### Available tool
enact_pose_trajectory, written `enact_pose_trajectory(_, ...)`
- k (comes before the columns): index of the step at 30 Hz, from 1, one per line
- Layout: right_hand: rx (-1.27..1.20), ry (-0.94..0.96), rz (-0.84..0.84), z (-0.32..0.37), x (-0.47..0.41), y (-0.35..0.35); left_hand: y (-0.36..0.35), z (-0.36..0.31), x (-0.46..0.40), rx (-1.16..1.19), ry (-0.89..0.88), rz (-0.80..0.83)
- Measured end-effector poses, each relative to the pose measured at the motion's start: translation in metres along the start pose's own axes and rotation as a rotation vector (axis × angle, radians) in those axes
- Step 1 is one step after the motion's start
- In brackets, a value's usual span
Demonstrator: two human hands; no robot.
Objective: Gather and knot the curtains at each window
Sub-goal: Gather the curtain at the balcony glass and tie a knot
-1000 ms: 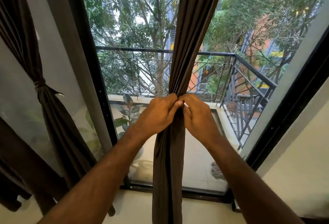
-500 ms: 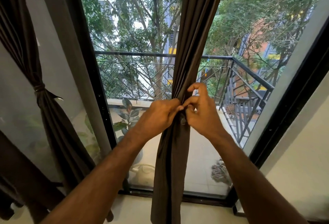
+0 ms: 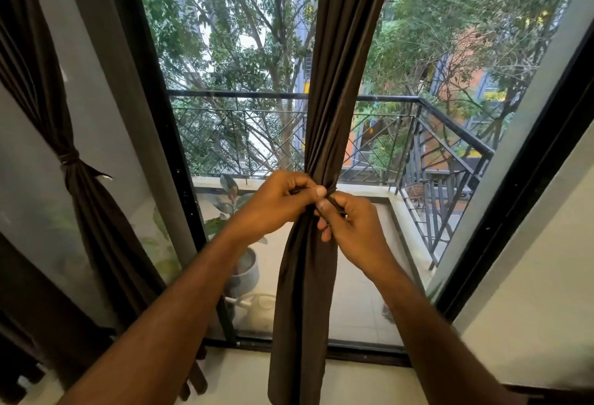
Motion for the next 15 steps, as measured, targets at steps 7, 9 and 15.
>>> enact_pose_trajectory(7, -0.143, 0.012, -0.028, -0.010, -0.002, 0.001, -0.009, 0.020, 0.010, 0.353, -0.019, -0.106)
enact_pose_trajectory(9, -0.128, 0.023, -0.032, -0.010, -0.003, -0.001, -0.012, 0.021, 0.006, 0.320, -0.071, -0.250)
enact_pose_trajectory(15, -0.030, 0.118, -0.170, -0.012, -0.006, 0.001, -0.018, -0.012, -0.004, 0.044, -0.267, -0.440)
Point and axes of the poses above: each hand's wrist, its own x-axis away from the middle knuckle, its own y-axis out of the back of the hand, z = x × y, the point moved 1 cm from there along -x, towards the middle knuckle, and after that the axes turned 10 degrees about x, right-handed, at the moved point
